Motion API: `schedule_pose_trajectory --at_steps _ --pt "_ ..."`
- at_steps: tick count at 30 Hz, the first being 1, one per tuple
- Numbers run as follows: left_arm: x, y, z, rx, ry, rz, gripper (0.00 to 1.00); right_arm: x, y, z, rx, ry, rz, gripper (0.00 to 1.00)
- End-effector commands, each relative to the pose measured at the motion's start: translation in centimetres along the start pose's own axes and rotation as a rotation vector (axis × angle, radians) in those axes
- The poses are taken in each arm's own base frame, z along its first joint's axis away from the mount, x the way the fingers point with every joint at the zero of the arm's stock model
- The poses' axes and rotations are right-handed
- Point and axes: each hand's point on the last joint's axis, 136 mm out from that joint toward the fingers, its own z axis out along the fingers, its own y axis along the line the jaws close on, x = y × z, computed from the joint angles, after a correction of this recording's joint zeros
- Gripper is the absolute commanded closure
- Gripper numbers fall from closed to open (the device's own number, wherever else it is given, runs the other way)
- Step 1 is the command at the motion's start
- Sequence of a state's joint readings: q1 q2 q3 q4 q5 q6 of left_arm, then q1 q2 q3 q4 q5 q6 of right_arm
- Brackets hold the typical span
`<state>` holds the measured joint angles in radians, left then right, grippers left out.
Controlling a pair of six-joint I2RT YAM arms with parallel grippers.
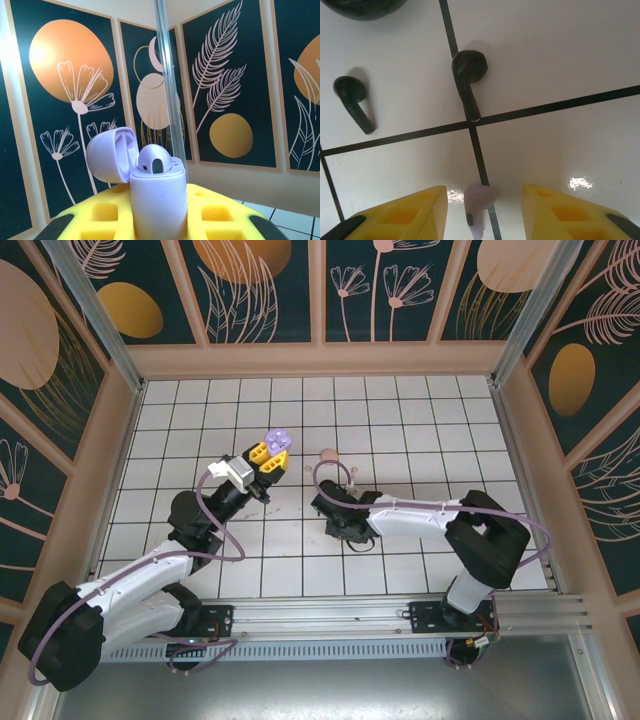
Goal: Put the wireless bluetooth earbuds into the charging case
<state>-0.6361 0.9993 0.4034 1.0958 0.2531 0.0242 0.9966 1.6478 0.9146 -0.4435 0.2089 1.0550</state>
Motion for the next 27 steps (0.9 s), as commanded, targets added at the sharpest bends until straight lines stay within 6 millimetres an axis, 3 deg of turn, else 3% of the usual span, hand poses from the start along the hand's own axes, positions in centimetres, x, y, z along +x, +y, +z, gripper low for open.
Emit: schedule_pose_trajectory --at_steps 1,27 --pt "-1.1 -0.3 -0.4 0.004 -0.041 -0.002 1.00 -0.3 1.1 0.1 -0.013 -0.009 0.010 0.57" --pt "-0.9 -0.2 -0.4 -0.002 -0.034 0.001 1.00 1.0 1.3 1.6 0.007 0.022 -0.032 0.69"
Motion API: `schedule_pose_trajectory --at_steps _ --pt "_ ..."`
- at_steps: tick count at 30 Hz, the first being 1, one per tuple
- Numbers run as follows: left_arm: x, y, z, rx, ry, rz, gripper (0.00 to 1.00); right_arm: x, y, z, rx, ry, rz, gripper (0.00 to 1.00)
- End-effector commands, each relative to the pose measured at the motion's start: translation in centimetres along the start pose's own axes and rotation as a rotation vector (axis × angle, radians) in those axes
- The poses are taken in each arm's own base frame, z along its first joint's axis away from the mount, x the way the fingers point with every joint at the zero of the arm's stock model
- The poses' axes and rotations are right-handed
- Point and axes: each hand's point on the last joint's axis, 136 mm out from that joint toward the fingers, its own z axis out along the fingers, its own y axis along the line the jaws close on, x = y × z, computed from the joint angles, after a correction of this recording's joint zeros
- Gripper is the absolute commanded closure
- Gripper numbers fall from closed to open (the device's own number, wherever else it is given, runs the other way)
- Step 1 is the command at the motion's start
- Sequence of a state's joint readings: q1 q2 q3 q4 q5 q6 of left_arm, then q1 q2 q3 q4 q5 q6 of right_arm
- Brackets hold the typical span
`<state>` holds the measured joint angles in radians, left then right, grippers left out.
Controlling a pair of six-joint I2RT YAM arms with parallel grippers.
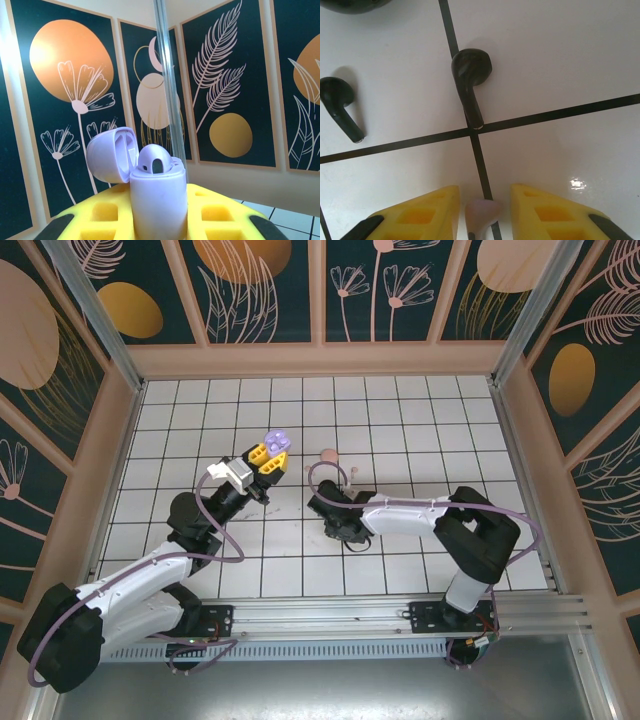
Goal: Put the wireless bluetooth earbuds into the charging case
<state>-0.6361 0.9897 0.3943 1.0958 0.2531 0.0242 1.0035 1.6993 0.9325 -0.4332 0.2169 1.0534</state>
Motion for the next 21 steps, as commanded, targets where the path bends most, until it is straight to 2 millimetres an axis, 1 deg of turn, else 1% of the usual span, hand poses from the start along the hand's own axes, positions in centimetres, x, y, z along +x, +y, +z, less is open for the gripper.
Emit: schedule_pose_trajectory --at_steps 1,6,11,17,21 --pt "-0.8 -0.1 -0.1 -0.003 -0.032 0.000 1.00 0.9 1.1 0.6 -0.010 0.020 -0.022 0.69" --pt "-1.0 -0.1 -0.1 -0.004 -0.035 0.000 1.00 1.2 1.3 0.8 -0.002 0.021 -0.037 0.73" --pt "-1.0 0.0 -0.1 -0.006 -0.034 -0.001 1.00 1.2 1.4 0.6 -0.006 0.013 -0.039 0.80" --pt "-0.9 0.0 -0.1 -0.008 -0.031 -0.003 1.00 0.4 2.0 -0.7 -0.040 -0.023 -0.024 0.81" --pt "-1.1 0.0 0.0 -0.007 -0.034 -0.001 1.00 -0.8 2.5 -2.6 -0.079 -0.072 -0.008 0.82"
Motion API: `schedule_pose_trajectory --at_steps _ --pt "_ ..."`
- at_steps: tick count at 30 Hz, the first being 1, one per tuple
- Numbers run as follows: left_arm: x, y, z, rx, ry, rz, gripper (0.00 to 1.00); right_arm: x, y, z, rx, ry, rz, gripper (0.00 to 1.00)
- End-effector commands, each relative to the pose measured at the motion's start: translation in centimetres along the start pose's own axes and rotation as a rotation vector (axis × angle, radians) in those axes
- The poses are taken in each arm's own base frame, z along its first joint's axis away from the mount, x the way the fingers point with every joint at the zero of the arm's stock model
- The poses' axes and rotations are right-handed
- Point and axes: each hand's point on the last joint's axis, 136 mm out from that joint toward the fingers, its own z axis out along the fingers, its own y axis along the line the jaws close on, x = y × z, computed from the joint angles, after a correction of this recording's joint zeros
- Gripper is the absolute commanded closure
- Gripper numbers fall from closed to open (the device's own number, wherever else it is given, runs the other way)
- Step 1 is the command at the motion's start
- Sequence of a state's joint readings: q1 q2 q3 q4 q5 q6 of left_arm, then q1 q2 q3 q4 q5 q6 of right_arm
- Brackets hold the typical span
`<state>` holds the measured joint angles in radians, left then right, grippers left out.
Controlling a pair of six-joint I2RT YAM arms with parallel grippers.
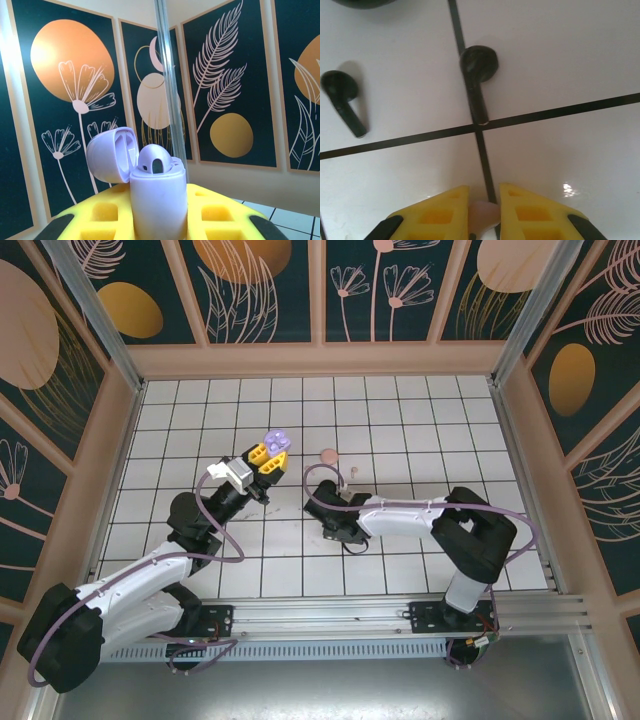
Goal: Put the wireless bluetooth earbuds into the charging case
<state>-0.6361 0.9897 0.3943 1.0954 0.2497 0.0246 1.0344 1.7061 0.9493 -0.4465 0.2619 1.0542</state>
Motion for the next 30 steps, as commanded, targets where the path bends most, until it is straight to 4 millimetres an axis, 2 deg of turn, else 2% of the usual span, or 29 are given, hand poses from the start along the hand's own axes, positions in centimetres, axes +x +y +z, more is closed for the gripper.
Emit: schedule_pose_trajectory --at_steps 1,5,11,21,26,30 --pt "-1.1 0.0 0.0 -0.003 -0.032 -0.001 1.00 -1.4 2.2 -2.9 -0.103 -0.055 0.030 0.82" --pt "-1.4 -0.1 0.0 0.004 -0.033 0.002 1.00 -3.5 2.5 -6.0 -0.156 -0.139 0.048 0.82" --pt "-1.7 -0.4 0.2 0.024 -0.029 0.007 1.00 -7.3 3.0 -12.2 -0.252 -0.287 0.057 0.82" --pt "-0.7 -1.1 0.4 0.069 0.005 0.001 1.00 -14.1 6.0 -25.6 -0.487 -0.563 -0.027 0.82" --pt "-0.3 -1.7 0.8 0.107 0.022 0.008 1.00 -16.2 7.9 -31.6 -0.594 -0.676 -0.109 0.82" --pt "-0.1 -2.1 1.2 0.138 0.040 0.000 1.00 -17.1 9.4 -34.9 -0.663 -0.740 -0.184 0.82"
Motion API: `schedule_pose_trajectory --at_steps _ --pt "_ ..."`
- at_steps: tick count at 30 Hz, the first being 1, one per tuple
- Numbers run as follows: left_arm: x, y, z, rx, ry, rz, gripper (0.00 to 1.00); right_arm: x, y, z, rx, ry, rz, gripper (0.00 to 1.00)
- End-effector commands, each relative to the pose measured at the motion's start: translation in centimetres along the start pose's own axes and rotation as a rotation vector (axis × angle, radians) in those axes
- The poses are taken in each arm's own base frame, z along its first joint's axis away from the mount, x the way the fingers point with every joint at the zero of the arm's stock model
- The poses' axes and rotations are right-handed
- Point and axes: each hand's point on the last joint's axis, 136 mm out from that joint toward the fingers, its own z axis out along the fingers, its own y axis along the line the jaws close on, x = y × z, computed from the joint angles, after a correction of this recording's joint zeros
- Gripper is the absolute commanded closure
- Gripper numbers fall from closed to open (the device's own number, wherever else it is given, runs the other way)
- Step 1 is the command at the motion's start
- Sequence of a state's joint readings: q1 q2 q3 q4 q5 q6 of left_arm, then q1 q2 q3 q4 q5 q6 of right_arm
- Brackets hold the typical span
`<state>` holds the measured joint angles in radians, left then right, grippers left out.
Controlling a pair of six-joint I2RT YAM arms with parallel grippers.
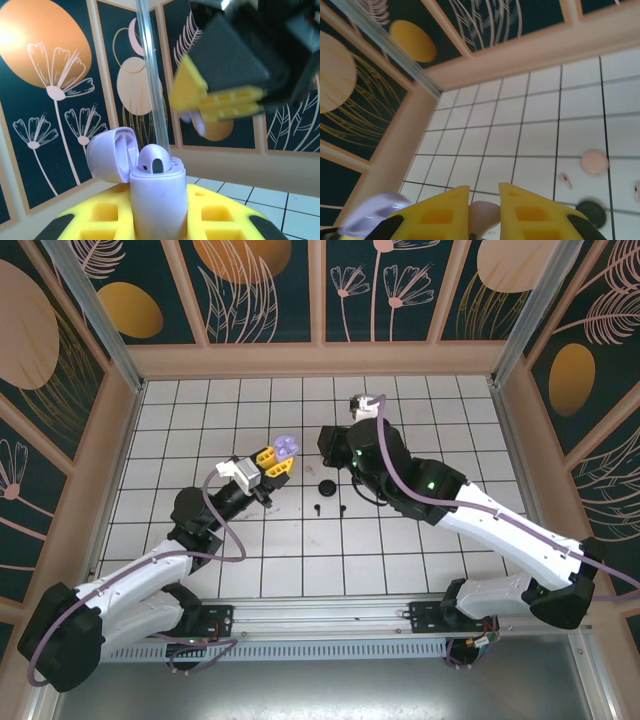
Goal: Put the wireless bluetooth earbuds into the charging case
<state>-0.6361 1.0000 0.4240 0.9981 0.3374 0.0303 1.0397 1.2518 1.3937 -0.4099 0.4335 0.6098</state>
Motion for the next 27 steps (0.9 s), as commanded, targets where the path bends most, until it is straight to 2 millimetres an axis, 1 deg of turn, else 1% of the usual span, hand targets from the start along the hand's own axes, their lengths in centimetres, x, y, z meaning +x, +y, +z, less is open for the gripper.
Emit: schedule_pose_trajectory --at_steps 1,3,6,13,21,27 --pt "-1.6 -0.7 0.8 0.050 -0.032 0.017 1.00 -3.1 2.5 -1.2 -0.093 -0.073 -0.098 0.81" --pt "-1.8 -0.7 0.9 0.057 -0.039 0.007 1.00 -3.5 3.4 -1.1 -0.126 -0.079 -0.128 0.81" --pt "-2.1 -0.8 1.1 0.063 -0.049 -0.006 1.00 -3.5 4.5 -0.9 -0.170 -0.081 -0.159 0.81" --pt "-2.4 -0.7 1.5 0.070 -0.056 -0.017 1.00 -2.7 5.8 -0.2 -0.222 -0.060 -0.180 0.82" --pt "-2.7 -0.6 1.6 0.066 -0.062 -0.014 1.00 -1.0 6.2 0.5 -0.234 -0.024 -0.184 0.82" --pt "-2.8 -0.6 1.6 0.064 -0.063 -0.010 1.00 -0.3 6.1 0.7 -0.230 -0.012 -0.179 0.82"
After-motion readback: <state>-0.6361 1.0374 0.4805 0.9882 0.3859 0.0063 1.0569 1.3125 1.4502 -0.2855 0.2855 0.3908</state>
